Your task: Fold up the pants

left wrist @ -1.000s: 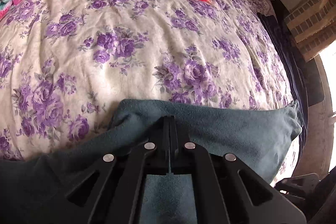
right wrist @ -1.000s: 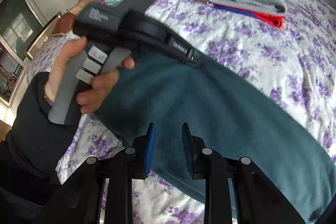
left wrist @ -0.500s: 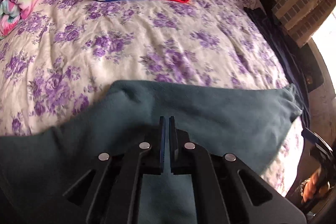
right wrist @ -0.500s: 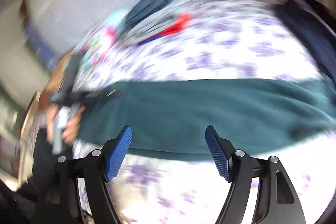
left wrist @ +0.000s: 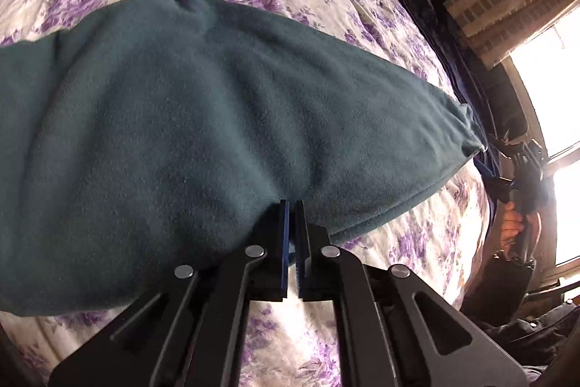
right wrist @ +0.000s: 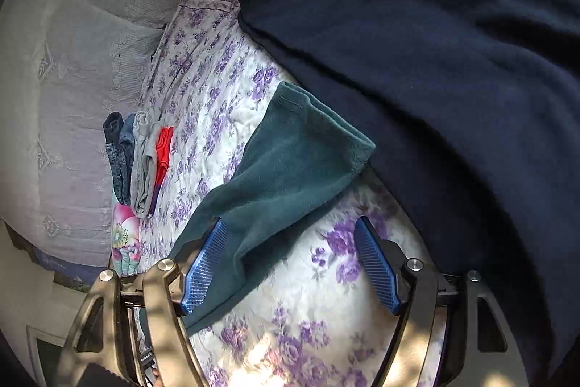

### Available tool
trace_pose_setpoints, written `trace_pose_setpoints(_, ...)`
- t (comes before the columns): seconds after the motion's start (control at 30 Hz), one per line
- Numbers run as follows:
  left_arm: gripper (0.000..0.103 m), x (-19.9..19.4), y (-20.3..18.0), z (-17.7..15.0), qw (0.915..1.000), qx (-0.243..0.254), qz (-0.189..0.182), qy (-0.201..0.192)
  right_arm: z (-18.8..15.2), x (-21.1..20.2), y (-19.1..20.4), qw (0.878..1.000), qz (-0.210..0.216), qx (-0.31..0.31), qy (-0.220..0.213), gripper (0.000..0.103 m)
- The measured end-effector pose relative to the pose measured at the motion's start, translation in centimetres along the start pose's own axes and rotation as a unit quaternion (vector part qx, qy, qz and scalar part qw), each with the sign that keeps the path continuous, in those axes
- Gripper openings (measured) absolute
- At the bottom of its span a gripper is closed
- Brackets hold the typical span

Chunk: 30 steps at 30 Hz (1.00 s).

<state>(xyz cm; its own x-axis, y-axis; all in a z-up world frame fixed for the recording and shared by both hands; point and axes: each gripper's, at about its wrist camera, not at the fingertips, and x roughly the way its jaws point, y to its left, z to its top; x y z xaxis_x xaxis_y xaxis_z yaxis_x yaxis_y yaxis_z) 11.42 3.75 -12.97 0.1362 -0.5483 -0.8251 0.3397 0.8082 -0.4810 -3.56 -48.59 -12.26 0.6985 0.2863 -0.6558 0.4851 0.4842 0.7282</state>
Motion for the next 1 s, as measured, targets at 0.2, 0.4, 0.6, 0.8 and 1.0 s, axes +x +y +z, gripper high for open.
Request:
trace_pose_setpoints(0.2, 0.001, 0.2, 0.6, -0.1, 0.9997, -0.020, -0.013, 0.000, 3.3, 2.1, 0.5, 0.999, 0.034, 0.003, -0.003, 0.016)
trace_pose_setpoints(0.4, 0.001, 0.1, -1.1, -0.1, 0.9994, 0.007, 0.035, 0.001, 3.4, 1.9, 1.7, 0.996, -0.040, -0.073, -0.044, 0.005)
trace_pose_setpoints(0.6, 0.001, 0.0, -6.1, 1.1, 0.9943, 0.057, 0.089, 0.015, 2.9, 3.2, 1.4, 0.989, -0.064, -0.119, -0.055, 0.004)
trace_pose_setpoints(0.8, 0.002, 3.1, -16.3, 5.5, 0.9932, 0.108, 0.038, 0.023, 2.4, 3.4, 1.8, 0.983, -0.080, -0.149, -0.073, 0.005)
trace_pose_setpoints(1.0, 0.001, 10.6, -24.0, 8.0, 0.9879, 0.149, 0.034, 0.027, 2.4, 3.4, 1.8, 0.980, -0.082, -0.162, -0.078, 0.005)
